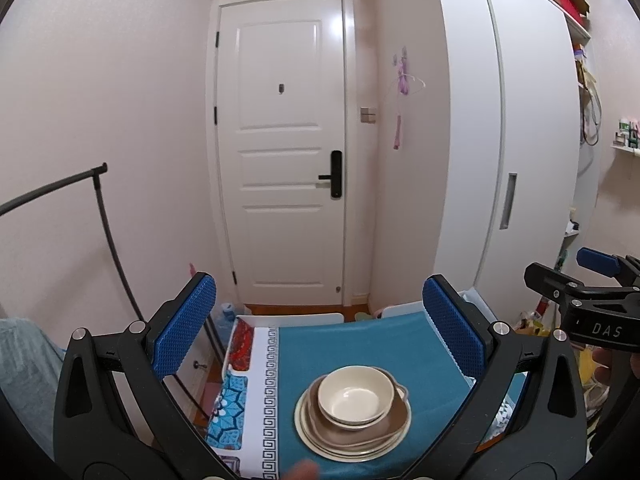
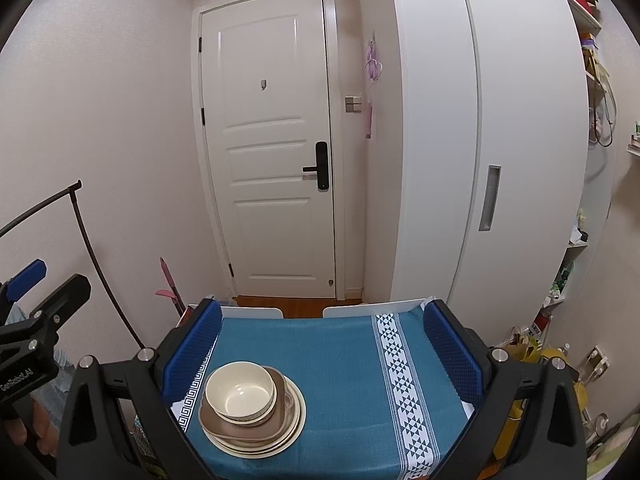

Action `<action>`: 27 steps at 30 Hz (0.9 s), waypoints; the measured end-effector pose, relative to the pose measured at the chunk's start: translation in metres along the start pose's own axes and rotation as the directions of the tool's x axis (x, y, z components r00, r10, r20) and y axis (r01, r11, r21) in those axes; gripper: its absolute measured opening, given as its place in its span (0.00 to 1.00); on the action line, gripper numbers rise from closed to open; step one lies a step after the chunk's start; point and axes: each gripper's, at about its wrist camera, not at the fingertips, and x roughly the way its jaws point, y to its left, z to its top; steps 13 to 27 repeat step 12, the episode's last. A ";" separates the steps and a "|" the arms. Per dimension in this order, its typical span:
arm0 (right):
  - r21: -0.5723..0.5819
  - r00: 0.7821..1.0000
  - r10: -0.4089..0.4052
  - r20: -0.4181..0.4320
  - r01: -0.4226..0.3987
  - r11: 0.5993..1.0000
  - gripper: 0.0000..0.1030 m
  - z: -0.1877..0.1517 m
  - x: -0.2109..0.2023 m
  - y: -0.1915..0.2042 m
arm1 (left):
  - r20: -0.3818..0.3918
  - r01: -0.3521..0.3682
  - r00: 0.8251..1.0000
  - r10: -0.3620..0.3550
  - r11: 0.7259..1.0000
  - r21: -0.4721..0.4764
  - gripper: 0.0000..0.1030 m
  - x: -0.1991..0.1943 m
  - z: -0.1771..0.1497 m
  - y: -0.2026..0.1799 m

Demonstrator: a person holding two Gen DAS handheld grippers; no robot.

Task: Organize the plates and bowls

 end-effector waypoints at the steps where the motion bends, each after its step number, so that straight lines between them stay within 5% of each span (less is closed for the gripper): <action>1: 0.000 1.000 -0.001 -0.002 0.001 1.000 0.97 0.000 0.001 0.000 | 0.003 -0.006 1.000 0.006 1.000 0.002 1.00 0.000 0.000 -0.001; 27: 0.003 0.999 -0.007 -0.034 0.007 1.000 0.97 0.003 0.028 0.005 | -0.003 -0.022 1.000 0.022 1.000 0.011 1.00 0.027 0.001 0.003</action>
